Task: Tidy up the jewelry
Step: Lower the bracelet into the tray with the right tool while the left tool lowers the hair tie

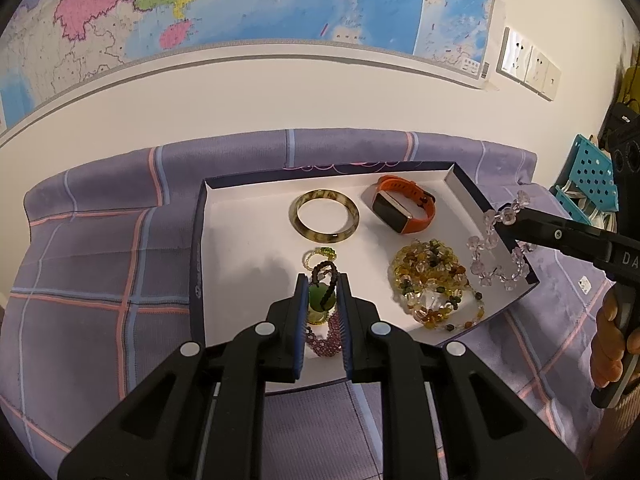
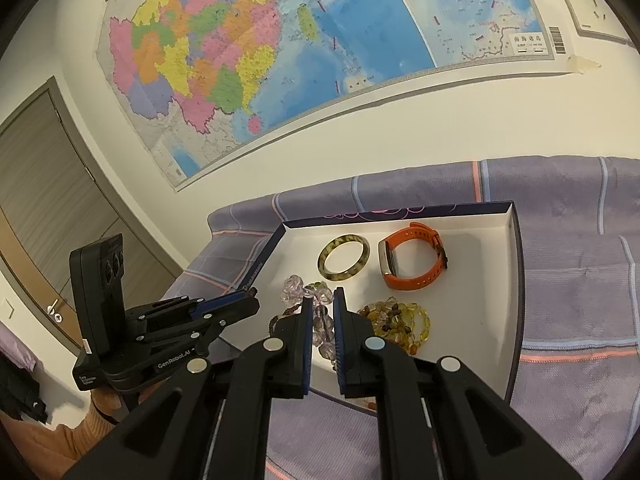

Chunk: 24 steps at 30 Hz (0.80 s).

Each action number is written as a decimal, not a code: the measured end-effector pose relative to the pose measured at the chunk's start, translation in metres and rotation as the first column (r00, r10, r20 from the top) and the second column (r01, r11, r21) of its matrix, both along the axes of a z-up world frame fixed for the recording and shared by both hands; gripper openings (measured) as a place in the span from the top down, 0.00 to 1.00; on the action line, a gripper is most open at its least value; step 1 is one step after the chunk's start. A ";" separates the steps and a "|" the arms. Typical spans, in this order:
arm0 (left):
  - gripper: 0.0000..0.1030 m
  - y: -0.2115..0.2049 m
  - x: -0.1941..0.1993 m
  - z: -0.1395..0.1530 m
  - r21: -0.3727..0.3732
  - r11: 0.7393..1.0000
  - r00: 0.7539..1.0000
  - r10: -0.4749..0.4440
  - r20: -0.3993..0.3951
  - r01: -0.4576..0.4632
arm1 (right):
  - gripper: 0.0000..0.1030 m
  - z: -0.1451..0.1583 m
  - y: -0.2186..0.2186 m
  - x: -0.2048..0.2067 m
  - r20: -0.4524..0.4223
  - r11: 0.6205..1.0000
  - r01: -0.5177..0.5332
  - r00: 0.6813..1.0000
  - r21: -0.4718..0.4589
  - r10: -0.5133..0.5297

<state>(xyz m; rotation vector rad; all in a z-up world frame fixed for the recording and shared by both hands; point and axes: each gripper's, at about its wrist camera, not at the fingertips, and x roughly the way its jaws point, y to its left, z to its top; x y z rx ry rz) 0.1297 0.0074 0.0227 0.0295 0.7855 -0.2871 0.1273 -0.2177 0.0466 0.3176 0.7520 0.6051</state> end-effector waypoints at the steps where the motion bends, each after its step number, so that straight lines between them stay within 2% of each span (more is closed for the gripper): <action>1: 0.86 0.000 0.000 0.000 0.000 1.000 1.000 0.000 -0.001 0.000 | 0.92 -0.001 0.000 0.001 -0.003 1.000 -0.001 1.000 -0.001 0.001; 24: 0.86 -0.006 0.011 -0.010 0.016 1.000 1.000 0.017 -0.024 -0.017 | 0.92 -0.013 0.003 0.013 -0.042 1.000 -0.002 0.999 -0.005 0.002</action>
